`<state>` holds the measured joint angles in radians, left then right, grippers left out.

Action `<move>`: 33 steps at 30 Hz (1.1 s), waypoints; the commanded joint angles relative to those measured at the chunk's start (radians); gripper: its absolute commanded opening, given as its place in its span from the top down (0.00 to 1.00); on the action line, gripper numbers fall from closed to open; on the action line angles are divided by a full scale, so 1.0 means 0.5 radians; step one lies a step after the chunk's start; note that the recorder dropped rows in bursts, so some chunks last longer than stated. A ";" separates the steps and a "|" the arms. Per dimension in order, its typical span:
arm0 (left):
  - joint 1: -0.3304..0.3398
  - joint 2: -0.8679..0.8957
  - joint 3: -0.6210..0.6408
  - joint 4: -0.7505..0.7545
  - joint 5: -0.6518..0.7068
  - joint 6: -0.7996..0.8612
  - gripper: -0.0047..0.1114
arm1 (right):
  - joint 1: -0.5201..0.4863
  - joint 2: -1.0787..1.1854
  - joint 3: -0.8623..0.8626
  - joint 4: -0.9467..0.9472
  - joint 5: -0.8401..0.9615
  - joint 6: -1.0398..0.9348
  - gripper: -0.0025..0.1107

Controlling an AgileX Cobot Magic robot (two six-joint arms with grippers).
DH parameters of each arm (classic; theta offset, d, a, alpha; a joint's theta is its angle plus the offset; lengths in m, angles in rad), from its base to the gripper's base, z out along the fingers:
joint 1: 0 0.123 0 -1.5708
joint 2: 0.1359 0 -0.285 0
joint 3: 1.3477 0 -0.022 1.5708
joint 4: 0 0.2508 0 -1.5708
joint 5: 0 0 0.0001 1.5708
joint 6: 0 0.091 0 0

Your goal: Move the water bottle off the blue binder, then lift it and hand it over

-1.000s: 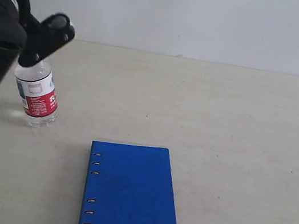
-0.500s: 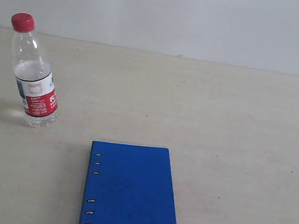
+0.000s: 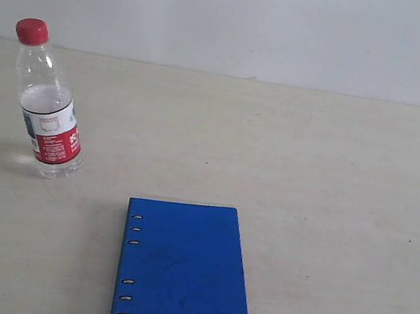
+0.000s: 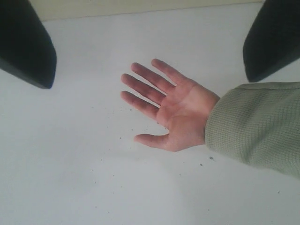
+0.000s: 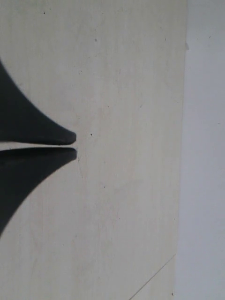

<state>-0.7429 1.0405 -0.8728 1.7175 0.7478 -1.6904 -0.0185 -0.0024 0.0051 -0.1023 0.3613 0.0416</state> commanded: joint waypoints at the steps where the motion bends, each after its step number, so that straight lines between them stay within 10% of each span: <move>1: -0.010 -0.008 0.000 0.054 0.000 0.012 0.04 | 0.005 0.005 -0.010 -0.011 -0.010 0.005 0.98; 12: -0.010 0.041 -0.010 0.054 -0.578 -0.182 0.04 | 0.005 0.005 -0.010 -0.011 -0.010 0.005 0.98; 19: -0.010 0.124 0.108 -0.825 -1.348 0.289 0.04 | 0.005 0.005 -0.010 -0.011 -0.010 0.005 0.98; 25: -0.010 0.100 0.369 -0.839 -1.753 0.337 0.05 | 0.005 0.005 -0.010 -0.011 -0.010 0.005 0.98; 33: -0.010 0.150 0.788 -0.765 -1.734 0.347 0.25 | 0.005 0.005 -0.010 -0.011 -0.010 0.005 0.98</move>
<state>-0.7446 1.1060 -0.5309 1.3168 -0.1141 -1.5231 -0.0185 -0.0024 0.0051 -0.1023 0.3613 0.0416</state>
